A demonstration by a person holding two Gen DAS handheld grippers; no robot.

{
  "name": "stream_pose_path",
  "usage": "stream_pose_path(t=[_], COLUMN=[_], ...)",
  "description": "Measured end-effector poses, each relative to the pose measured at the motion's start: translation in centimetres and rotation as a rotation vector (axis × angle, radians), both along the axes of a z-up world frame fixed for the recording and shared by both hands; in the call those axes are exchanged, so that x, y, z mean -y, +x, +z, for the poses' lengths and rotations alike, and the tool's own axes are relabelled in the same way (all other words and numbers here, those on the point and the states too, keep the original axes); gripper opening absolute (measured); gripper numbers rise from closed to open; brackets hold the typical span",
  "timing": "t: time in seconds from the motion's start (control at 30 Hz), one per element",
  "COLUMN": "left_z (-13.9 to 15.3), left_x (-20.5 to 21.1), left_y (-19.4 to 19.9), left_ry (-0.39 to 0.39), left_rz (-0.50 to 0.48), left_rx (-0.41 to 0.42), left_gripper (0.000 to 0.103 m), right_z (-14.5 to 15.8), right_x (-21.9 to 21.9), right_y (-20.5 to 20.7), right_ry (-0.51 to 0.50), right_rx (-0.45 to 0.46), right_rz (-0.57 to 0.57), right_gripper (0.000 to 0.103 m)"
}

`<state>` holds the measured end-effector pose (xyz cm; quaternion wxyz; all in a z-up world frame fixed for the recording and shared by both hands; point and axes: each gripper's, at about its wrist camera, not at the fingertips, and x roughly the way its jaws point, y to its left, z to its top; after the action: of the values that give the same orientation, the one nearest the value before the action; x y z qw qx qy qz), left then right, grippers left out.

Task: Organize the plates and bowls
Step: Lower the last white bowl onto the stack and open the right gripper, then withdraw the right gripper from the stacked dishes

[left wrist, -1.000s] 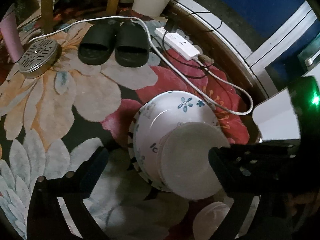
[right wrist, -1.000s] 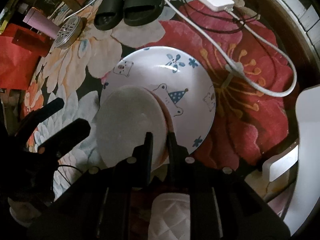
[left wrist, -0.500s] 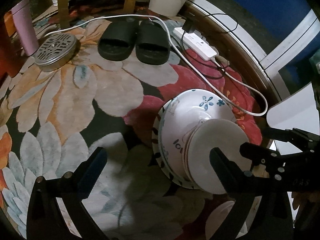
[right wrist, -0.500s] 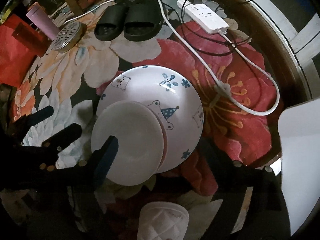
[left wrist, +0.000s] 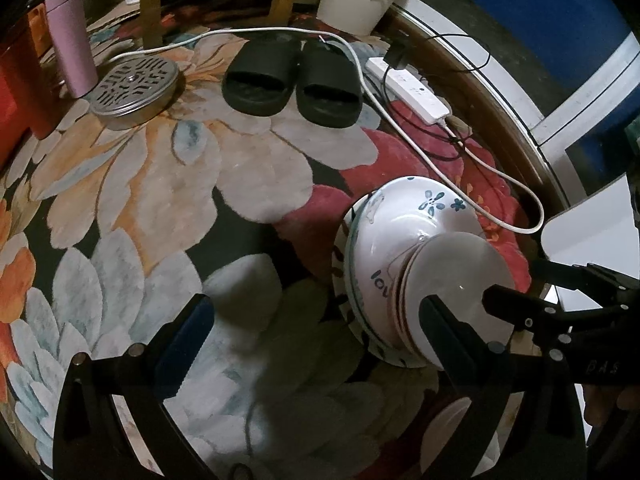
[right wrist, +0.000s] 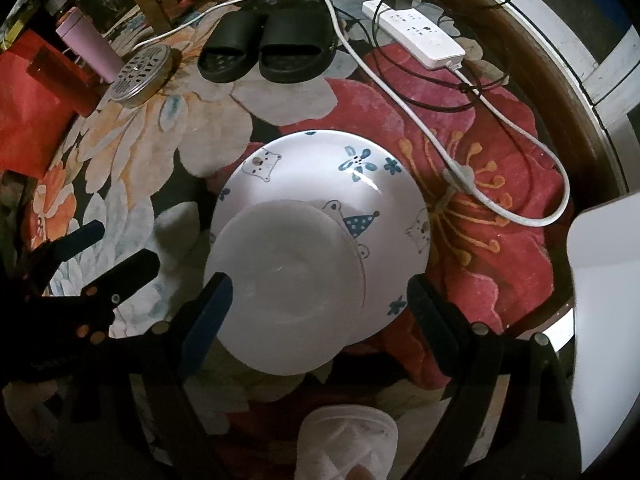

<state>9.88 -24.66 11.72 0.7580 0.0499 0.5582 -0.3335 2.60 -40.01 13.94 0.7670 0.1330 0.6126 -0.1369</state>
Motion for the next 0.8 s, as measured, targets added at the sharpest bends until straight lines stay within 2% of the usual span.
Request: stream_pose_path(t=[0.8], left_z=[-0.1], left_x=[-5.8], left_y=[0.7], left_ry=[-0.017], left_rz=[0.105], left_rx=[0.008], left_gripper=[0.102], right_z=[0.2], right_x=[-4.6], right_y=[0.9], right_ry=[-0.017], right_rx=[0.031], right_rz=[0.05], right_gripper=[0.09])
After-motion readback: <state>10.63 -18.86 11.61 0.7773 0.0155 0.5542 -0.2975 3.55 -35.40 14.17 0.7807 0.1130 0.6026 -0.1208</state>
